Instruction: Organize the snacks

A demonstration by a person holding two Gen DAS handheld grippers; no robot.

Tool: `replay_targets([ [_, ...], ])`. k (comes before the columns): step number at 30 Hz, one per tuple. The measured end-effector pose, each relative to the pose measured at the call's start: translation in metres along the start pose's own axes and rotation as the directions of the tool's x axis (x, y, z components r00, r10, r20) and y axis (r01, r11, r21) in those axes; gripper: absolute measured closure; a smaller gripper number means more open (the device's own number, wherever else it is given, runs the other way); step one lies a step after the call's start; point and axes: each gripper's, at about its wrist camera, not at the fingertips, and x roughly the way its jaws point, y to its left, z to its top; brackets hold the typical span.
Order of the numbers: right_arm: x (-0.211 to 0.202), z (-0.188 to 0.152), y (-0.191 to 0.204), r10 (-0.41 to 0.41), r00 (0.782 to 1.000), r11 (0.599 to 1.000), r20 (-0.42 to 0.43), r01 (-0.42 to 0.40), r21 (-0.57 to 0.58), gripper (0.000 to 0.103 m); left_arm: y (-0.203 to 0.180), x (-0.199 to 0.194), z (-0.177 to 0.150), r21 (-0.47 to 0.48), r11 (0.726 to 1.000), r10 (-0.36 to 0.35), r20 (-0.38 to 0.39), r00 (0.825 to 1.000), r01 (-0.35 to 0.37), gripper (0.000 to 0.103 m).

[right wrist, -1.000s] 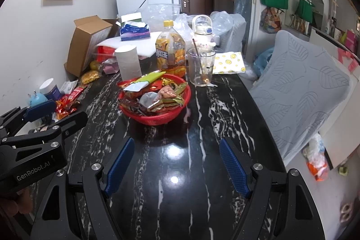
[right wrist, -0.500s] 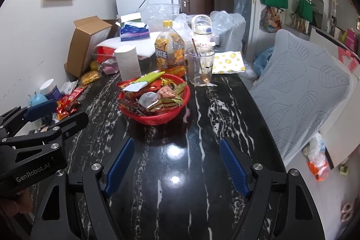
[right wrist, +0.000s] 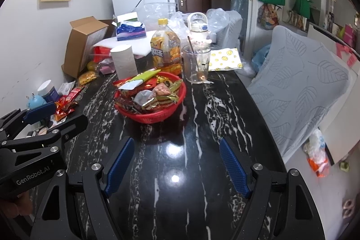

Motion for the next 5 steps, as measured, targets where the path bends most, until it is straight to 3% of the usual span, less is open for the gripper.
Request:
replay_targets([
  [5, 0.0023, -0.0021, -0.0041, -0.006, 1.0, 1.0, -0.007, 0.006, 0.009, 0.025, -0.0013, 0.0049, -0.0031, 0.0, 1.0, 0.0, -0.012, 1.0, 0.0, 0.03],
])
